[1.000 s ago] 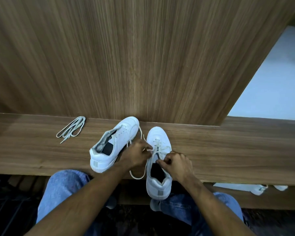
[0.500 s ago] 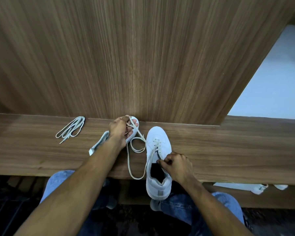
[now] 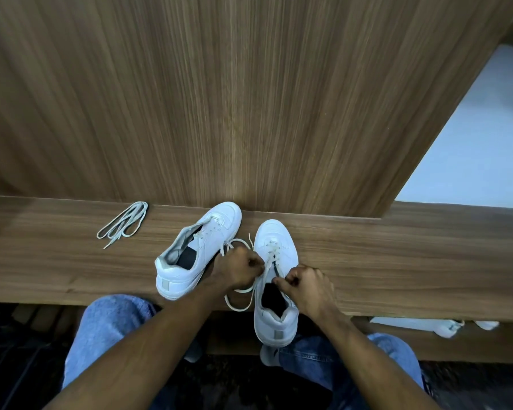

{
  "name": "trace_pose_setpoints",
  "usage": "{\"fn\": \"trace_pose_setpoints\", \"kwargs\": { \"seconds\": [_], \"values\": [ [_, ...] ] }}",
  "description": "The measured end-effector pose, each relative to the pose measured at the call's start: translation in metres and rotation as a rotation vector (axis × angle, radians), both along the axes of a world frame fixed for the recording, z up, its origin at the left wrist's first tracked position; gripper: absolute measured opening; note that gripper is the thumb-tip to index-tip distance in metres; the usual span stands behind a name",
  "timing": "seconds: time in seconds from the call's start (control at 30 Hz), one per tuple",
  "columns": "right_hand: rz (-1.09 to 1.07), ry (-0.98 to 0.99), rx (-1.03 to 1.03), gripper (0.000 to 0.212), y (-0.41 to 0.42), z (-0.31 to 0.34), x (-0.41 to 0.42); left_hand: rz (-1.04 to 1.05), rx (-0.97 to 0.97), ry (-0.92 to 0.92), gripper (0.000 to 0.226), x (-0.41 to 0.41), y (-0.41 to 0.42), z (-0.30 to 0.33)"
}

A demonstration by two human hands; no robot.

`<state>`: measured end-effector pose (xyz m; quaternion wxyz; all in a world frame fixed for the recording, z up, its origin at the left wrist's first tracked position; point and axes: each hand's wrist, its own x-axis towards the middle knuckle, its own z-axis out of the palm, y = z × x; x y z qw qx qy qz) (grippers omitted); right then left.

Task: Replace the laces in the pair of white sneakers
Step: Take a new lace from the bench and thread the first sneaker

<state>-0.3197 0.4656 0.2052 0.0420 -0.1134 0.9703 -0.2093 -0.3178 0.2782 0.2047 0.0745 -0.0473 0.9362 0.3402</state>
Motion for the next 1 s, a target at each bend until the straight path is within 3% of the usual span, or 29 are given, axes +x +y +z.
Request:
{"fn": "trace_pose_setpoints", "kwargs": {
  "seconds": [0.23,0.3,0.4,0.47,0.53,0.67,0.83,0.9,1.0],
  "values": [
    [-0.015,0.000,-0.008,0.043,-0.002,0.000,0.002,0.154,-0.077,0.014,0.021,0.003,0.010,0.009],
    [-0.013,-0.002,-0.009,0.042,-0.001,0.000,0.001,0.220,0.016,-0.064,0.022,-0.004,0.009,0.013],
    [-0.019,-0.065,-0.055,0.038,0.002,-0.001,0.000,0.218,0.318,-0.063,0.019,-0.014,-0.001,0.014],
    [-0.029,-0.126,-0.239,0.036,0.004,0.000,-0.005,0.243,0.502,-0.012,0.006,-0.018,-0.004,0.022],
    [-0.066,-0.131,-0.499,0.034,0.005,0.003,-0.013,0.221,0.630,0.082,0.007,-0.021,-0.004,0.040],
    [-0.029,-0.118,-0.723,0.021,-0.009,0.040,-0.028,0.042,0.695,0.200,0.010,-0.028,-0.001,0.073],
    [0.083,-0.184,-0.742,0.007,-0.028,0.075,-0.037,-0.120,0.582,0.251,0.014,-0.036,0.005,0.093],
    [-0.054,-0.222,-0.824,0.018,-0.026,0.075,-0.038,-0.137,0.451,0.256,0.014,-0.036,-0.004,0.090],
    [-0.391,-0.310,-1.062,0.014,-0.007,0.063,-0.041,-0.150,0.143,0.243,0.009,-0.037,-0.031,0.071]
  ]
}}
